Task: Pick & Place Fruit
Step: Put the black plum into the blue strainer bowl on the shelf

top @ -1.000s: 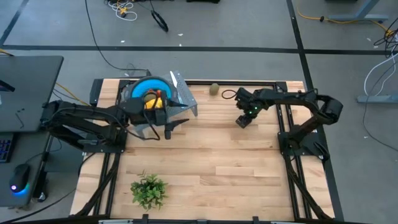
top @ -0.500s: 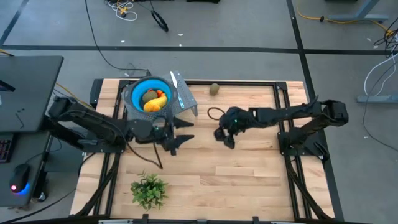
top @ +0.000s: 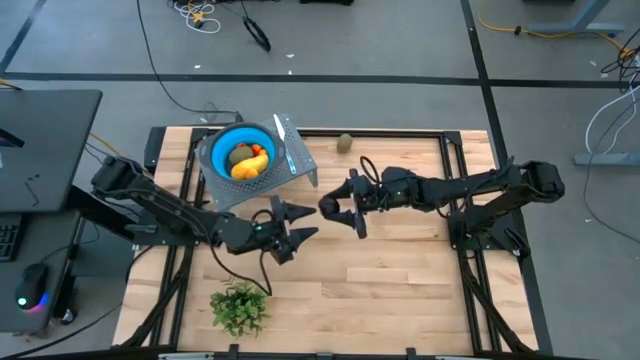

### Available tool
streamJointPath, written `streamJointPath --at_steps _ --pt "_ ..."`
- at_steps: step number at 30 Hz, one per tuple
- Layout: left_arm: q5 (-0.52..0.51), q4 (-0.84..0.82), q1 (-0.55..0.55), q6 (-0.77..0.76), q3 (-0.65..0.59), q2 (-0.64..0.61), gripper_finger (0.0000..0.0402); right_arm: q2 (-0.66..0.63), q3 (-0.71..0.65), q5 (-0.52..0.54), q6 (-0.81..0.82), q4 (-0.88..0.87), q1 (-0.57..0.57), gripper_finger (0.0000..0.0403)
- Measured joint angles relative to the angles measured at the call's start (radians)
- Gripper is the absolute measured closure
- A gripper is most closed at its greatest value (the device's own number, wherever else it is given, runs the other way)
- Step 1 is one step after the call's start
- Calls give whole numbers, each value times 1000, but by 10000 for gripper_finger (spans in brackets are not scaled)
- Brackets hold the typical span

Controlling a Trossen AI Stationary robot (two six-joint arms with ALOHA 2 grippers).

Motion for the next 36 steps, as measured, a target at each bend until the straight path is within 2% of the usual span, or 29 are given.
streamJointPath --at_steps 5,10,13,16,22,27,36 --pt "43 2 27 -10 0 0 29 0 0 26 -16 30 0 123" --pt "48 20 62 32 -1 31 9 2 0 26 -5 103 13 123" --pt "46 125 82 79 0 74 6 3 0 25 0 126 38 123" --pt "46 243 91 136 0 120 5 3 0 24 -1 130 57 123" --pt "134 272 90 155 19 167 6 3 0 60 -18 130 64 123" --pt "53 278 92 171 64 210 21 3 0 58 -18 127 64 123" --pt "-6 285 92 198 64 211 55 4 0 59 -19 108 64 123"
